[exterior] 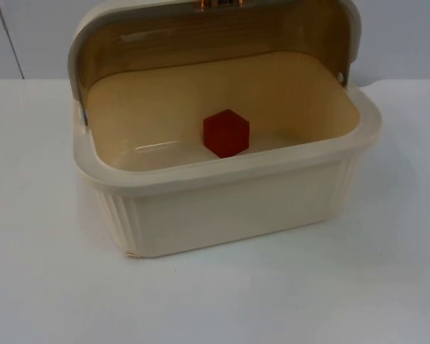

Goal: Open the box lid with the left hand, place the block into the box with the right hand, then close the box lid with the left hand.

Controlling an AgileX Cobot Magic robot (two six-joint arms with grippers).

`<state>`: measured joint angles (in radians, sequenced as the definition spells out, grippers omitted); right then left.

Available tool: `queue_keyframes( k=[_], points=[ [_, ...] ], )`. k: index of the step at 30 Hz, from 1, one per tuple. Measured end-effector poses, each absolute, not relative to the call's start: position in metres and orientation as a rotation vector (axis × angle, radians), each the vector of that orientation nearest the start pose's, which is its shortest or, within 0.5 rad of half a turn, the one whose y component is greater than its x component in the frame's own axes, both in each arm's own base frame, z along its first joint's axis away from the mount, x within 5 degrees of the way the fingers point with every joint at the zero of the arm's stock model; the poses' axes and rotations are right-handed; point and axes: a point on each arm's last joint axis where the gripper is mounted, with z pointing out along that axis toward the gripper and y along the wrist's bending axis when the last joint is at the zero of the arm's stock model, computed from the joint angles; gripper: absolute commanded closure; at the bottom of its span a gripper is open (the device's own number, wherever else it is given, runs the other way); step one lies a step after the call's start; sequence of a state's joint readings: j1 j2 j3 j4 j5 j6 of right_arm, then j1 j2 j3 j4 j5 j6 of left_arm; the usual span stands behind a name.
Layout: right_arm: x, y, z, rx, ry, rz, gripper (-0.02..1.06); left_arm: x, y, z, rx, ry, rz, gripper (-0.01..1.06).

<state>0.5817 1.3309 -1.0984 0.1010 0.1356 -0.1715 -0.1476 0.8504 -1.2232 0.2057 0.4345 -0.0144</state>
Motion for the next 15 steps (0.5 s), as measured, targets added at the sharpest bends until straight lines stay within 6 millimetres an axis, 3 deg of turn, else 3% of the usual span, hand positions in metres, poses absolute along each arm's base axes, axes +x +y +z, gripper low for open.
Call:
queue_keyframes(
  k=[8,11,13,15],
  points=[
    [0.261,0.159,0.405,-0.615,1.738,0.300,0.06,0.148,-0.014,0.495,0.177,1.528,0.086,0.00],
    [0.267,0.134,0.422,-0.512,1.743,0.264,0.06,0.148,-0.014,0.495,0.177,1.530,0.086,0.00],
    [0.268,0.129,0.424,-0.495,1.746,0.254,0.06,0.148,-0.014,0.495,0.177,1.530,0.086,0.00],
    [0.269,0.106,0.432,-0.421,1.742,0.210,0.06,0.148,-0.014,0.495,0.177,1.530,0.086,0.00]
  ],
)
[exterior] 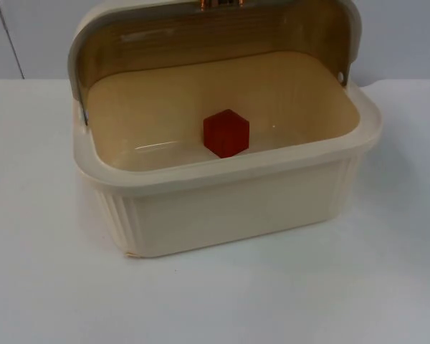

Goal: Open the box lid with the left hand, place the block into the box with the right hand, then close the box lid with the left hand.

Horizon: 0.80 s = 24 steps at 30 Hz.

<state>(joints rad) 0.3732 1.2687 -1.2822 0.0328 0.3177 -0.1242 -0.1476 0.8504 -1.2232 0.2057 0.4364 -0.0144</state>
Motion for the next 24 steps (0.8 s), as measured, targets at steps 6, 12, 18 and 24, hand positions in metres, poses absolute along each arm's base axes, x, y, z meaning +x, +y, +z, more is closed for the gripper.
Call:
queue_keyframes(
  k=[6,12,18,24],
  points=[
    [0.256,0.050,0.455,-0.232,1.692,0.094,0.06,0.148,-0.014,0.495,0.177,1.530,0.086,0.00],
    [0.229,0.012,0.475,-0.104,1.635,-0.006,0.06,0.148,-0.014,0.495,0.176,1.530,0.083,0.00],
    [0.218,-0.009,0.482,-0.022,1.621,-0.078,0.06,0.148,-0.014,0.495,0.176,1.530,0.082,0.00],
    [0.220,-0.014,0.478,0.016,1.655,-0.070,0.06,0.148,-0.014,0.494,0.175,1.530,0.080,0.00]
  ],
)
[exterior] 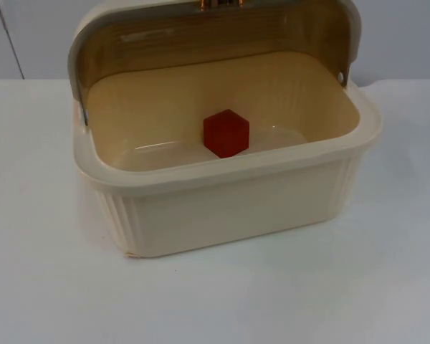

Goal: Open the box lid with the left hand, place the block into the box with the right hand, then close the box lid with the left hand.

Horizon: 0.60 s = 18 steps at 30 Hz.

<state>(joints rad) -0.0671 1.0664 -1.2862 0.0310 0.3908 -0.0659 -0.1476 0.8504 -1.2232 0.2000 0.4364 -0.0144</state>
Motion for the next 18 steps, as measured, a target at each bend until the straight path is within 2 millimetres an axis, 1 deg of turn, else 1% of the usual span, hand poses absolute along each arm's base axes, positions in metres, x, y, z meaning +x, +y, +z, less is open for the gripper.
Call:
queue_keyframes(
  k=[4,6,10,13,18],
  points=[
    [0.232,-0.014,0.467,0.067,1.720,-0.022,0.06,0.148,-0.014,0.494,0.175,1.530,0.080,0.00],
    [0.235,-0.015,0.464,0.078,1.738,-0.013,0.06,0.148,-0.014,0.494,0.175,1.530,0.080,0.00],
    [0.249,-0.017,0.452,0.089,1.799,-0.025,0.06,0.148,-0.014,0.494,0.175,1.535,0.081,0.00],
    [0.252,-0.017,0.450,0.086,1.806,-0.034,0.06,0.148,-0.014,0.493,0.175,1.549,0.082,0.00],
    [0.253,-0.018,0.452,0.082,1.780,-0.040,0.06,0.149,-0.014,0.490,0.174,1.581,0.083,0.00]
  ],
)
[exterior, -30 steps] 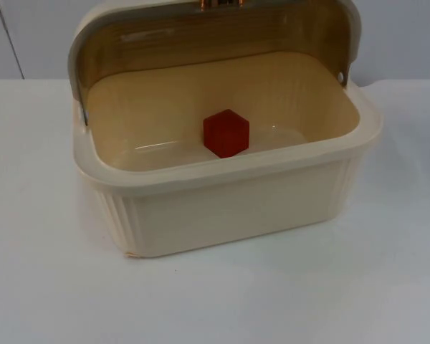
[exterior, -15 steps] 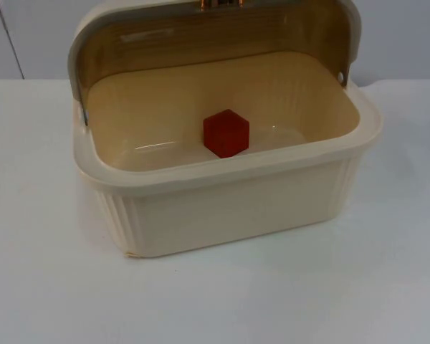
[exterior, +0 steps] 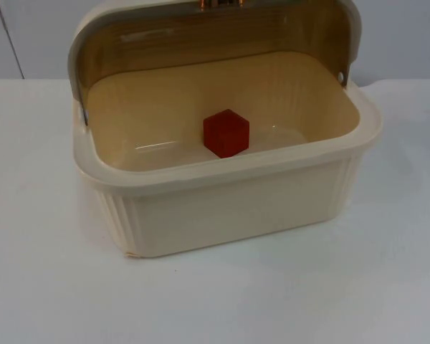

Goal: Open the box lid with the left hand, place the block into the box with the right hand, then close the box lid with the left hand.

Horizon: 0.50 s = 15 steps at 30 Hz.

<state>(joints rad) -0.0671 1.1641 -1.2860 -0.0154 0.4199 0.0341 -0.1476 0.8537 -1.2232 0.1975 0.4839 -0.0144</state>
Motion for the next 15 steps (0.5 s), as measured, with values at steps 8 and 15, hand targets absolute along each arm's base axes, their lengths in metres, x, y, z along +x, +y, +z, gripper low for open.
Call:
queue_keyframes(
  k=[8,15],
  points=[
    [0.253,-0.018,0.454,0.080,1.756,-0.042,0.06,0.196,-0.024,0.469,0.167,1.688,0.010,0.00],
    [0.253,-0.018,0.454,0.080,1.755,-0.042,0.06,0.263,-0.034,0.457,0.201,1.774,0.026,0.00]
  ],
)
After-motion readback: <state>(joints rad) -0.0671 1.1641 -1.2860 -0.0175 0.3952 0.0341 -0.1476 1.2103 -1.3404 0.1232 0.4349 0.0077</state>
